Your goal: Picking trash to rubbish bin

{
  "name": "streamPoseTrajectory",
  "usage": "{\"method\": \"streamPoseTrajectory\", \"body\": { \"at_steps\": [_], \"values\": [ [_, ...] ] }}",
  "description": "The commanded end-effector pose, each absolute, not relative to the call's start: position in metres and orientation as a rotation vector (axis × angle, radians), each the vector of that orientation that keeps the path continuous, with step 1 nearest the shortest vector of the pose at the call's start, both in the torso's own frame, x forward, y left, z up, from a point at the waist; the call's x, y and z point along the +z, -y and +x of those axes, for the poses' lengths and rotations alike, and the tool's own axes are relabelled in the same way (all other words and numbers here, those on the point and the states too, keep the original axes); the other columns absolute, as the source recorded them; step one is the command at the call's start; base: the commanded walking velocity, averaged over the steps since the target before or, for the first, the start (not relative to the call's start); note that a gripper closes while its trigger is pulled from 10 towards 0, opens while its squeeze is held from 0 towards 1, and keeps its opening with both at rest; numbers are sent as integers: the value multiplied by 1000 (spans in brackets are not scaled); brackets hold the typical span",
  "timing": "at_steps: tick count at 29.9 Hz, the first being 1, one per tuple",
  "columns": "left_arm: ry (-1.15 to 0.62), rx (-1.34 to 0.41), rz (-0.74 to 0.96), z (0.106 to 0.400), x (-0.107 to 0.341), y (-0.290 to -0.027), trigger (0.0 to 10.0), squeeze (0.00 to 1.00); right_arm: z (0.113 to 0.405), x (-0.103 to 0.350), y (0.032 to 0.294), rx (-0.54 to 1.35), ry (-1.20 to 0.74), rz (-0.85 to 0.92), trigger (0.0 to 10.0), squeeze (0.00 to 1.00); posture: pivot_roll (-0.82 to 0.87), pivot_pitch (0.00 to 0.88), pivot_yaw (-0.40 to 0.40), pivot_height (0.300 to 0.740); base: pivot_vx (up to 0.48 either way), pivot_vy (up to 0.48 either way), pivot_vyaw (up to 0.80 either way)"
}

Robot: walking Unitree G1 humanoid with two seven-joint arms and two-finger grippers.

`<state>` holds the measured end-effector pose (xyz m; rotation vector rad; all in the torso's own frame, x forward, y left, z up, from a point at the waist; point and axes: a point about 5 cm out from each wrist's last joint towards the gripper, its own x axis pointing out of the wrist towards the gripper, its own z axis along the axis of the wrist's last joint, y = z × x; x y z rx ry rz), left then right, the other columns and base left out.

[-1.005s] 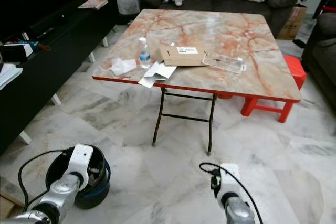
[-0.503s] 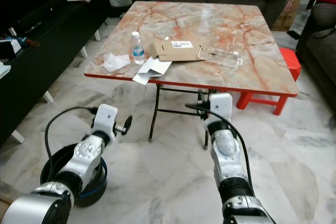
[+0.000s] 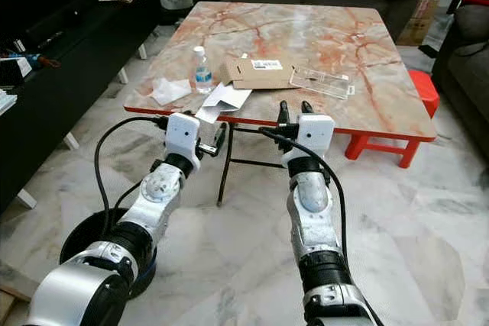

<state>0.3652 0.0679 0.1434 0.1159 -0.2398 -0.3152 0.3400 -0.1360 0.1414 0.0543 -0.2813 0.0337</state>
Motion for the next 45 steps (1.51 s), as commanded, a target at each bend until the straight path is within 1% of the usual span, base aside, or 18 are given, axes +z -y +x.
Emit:
{"method": "streamPoseTrajectory", "body": {
  "at_steps": [1, 5, 11, 17, 25, 30, 33, 45],
  "values": [
    [251, -290, 124, 366, 145, -76, 10000, 0, 339, 145, 132, 32, 285, 74, 10000, 0, 56, 0, 21, 740, 0, 0, 0],
    [245, -299, 137, 366, 143, -78, 10000, 0, 338, 143, 129, 26, 265, 98, 10000, 0, 58, 0, 26, 740, 0, 0, 0],
    [247, -317, 136, 365, 143, -73, 10000, 0, 338, 142, 129, 27, 260, 96, 10000, 0, 51, 0, 34, 740, 0, 0, -752],
    [249, -344, 128, 362, 141, -67, 10000, 0, 335, 143, 129, 26, 273, 88, 10000, 0, 50, 0, 37, 740, 40, 0, 0],
    [250, -349, 127, 362, 141, -67, 10000, 0, 334, 142, 125, 40, 260, 109, 10000, 0, 53, 0, 35, 740, 248, 0, 0],
    [247, -350, 123, 361, 140, -67, 10000, 0, 336, 138, 125, 47, 235, 123, 10000, 0, 55, 0, 35, 740, 266, 0, -650],
    [252, -368, 121, 359, 139, -62, 10000, 0, 335, 141, 125, 36, 257, 112, 10000, 0, 58, 0, 38, 740, 301, 0, 0],
    [257, -363, 123, 361, 143, -63, 10000, 0, 338, 144, 124, 39, 247, 103, 10000, 0, 56, 0, 42, 740, 307, 0, 0]
  ]
}}
